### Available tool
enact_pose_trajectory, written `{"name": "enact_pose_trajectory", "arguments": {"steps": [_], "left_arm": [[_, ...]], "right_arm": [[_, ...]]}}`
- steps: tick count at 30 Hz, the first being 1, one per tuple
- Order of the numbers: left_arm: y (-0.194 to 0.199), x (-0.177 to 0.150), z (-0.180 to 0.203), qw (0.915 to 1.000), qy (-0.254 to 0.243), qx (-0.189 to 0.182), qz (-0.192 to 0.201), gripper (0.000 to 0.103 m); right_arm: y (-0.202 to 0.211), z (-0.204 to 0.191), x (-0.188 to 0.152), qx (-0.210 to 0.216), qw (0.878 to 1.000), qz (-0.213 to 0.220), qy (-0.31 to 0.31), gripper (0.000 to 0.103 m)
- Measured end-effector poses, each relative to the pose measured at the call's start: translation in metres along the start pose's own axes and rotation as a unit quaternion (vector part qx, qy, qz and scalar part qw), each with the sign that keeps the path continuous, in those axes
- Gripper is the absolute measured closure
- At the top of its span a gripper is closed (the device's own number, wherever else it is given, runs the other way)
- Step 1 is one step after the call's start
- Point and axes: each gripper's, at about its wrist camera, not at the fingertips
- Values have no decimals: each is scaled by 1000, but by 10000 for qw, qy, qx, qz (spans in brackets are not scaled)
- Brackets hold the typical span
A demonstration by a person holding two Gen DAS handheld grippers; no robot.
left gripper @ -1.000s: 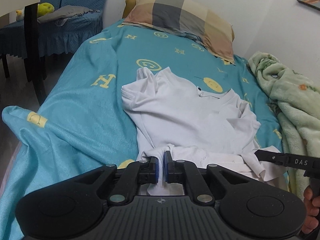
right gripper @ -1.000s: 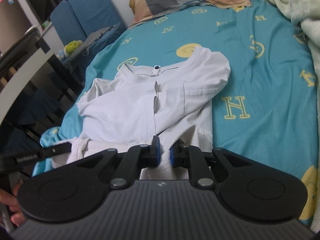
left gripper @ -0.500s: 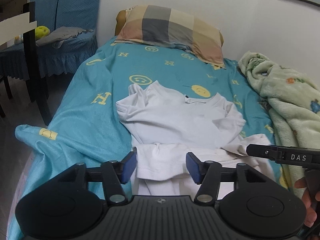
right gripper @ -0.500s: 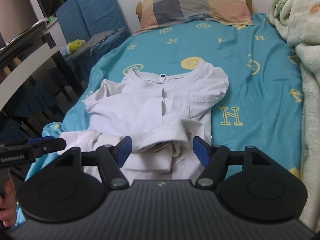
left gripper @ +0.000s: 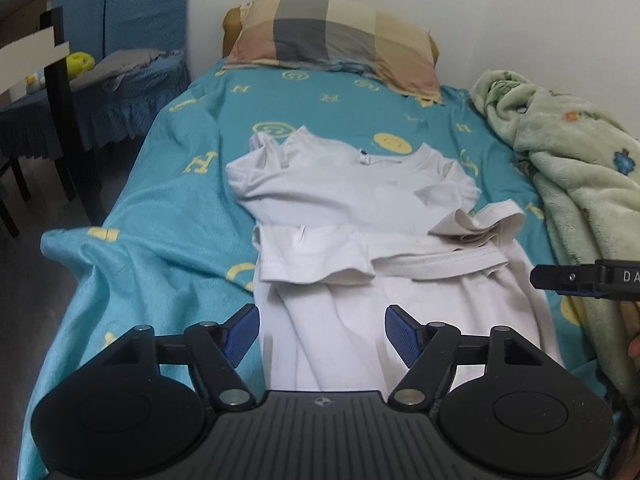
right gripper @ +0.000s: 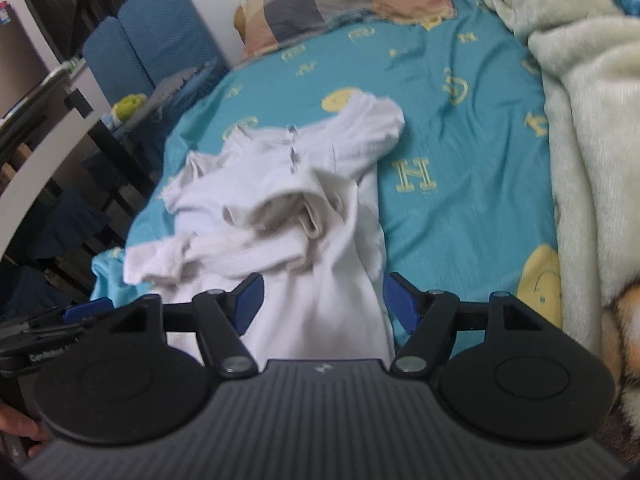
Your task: Fold clothes
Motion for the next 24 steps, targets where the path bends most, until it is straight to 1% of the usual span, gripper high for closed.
{"name": "enact_pose_trajectory", "arguments": {"steps": [4, 11, 15, 16, 19, 21, 22, 23, 24], "left_arm": [[-6, -4, -3, 9998, 1, 68, -174, 31], [-18, -6, -8, 9987, 185, -6, -467, 33], [-28, -8, -15, 9962, 456, -158, -726, 39], [-30, -8, -16, 9954, 525, -204, -773, 40], [-35, -10, -19, 9935, 657, -335, -865, 46], [-36, -11, -19, 9930, 692, -382, -879, 53], [-37, -11, -19, 9927, 710, -405, -885, 56], [-35, -11, -19, 9928, 726, -423, -856, 64], [-34, -10, -19, 9928, 741, -440, -826, 74]], "right_arm": [[-9, 7, -8, -33, 9997, -167, -177, 34], [-9, 16, -10, 125, 9990, -32, -419, 34], [-14, 20, -11, 190, 9984, -43, -532, 35], [-15, 21, -11, 184, 9983, -66, -557, 38], [-20, 25, -13, 189, 9978, -121, -629, 42], [-22, 24, -13, 236, 9977, -113, -621, 53], [-23, 23, -13, 232, 9978, -131, -606, 61], [-24, 23, -13, 224, 9979, -149, -581, 66], [-25, 22, -14, 216, 9982, -170, -529, 70]]}}
Point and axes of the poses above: each gripper's, at about its wrist camera, not at the fingertips, and y roughly against the way its jaws point, z to its right, x to its top, and after that the axes turned 3 degrees about x, right-handed
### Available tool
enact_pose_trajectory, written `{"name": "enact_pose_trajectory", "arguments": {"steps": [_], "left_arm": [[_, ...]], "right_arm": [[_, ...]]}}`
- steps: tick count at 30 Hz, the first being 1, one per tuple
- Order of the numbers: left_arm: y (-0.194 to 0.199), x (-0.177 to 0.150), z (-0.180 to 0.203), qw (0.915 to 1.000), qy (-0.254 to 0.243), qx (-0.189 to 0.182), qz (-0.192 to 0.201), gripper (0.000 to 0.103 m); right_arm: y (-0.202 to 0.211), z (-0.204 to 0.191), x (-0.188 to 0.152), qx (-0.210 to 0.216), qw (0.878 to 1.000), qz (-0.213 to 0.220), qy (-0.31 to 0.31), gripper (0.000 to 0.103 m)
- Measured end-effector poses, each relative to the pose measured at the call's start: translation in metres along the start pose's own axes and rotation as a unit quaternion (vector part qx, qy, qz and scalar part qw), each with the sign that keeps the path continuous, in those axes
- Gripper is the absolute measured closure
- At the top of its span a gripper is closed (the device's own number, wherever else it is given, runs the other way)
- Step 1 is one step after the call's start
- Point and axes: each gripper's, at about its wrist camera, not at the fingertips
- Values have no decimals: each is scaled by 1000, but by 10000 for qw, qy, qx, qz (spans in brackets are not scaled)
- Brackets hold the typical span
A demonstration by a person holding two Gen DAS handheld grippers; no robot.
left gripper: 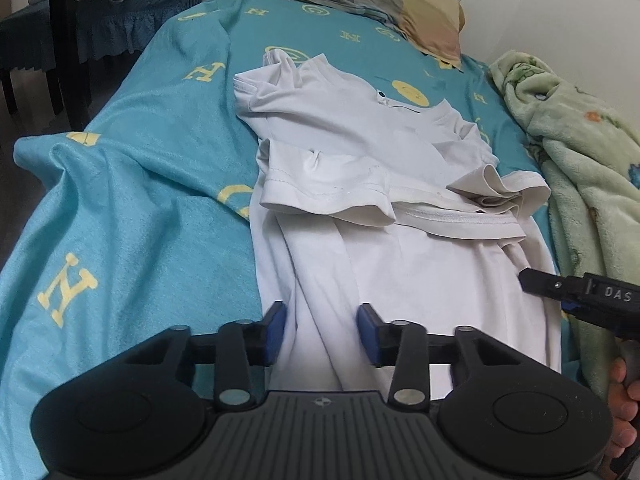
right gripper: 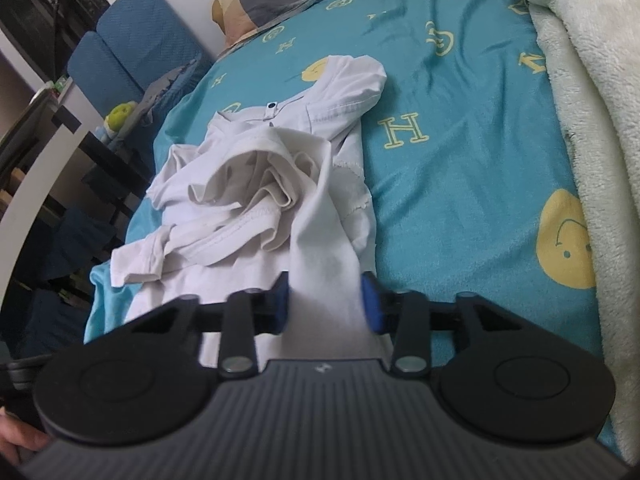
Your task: Fold clothes
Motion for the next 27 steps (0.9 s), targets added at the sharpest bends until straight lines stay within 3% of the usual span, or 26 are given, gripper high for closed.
{"name": "enact_pose_trajectory", "arguments": {"steps": [2, 5, 11, 14, 18, 24, 27], "left_arm": [[3, 0, 0, 10000, 25, -42, 58, 83], [11, 0, -2, 9997, 112, -127, 155, 93], [20, 1, -6, 9995, 217, 15, 211, 93], [20, 1, -7, 9995, 250, 84, 170, 89], [20, 2, -9, 9993, 294, 176, 115, 69], [20, 3, -11, 9989, 359, 312, 34, 59], [24, 4, -12, 9987, 399, 281, 112, 55]], "right_arm": [[0, -2, -1, -45, 9999, -9, 125, 82], [5, -7, -1, -138, 9995, 66, 288, 90], [10, -2, 2, -468, 9984, 166, 272, 93], [4, 9, 3, -487, 9988, 55, 36, 93], [10, 6, 4, -443, 9989, 147, 8, 93], [30, -3, 6, -474, 9981, 400, 25, 91], [39, -11, 8, -269, 9979, 573, 134, 90]]}}
Point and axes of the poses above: each gripper's, at about its wrist camera, not at the fingertips, and y roughly against the way its jaws point, z to its right, x to its top, and after that the axes turned 3 degrees about x, right-handed
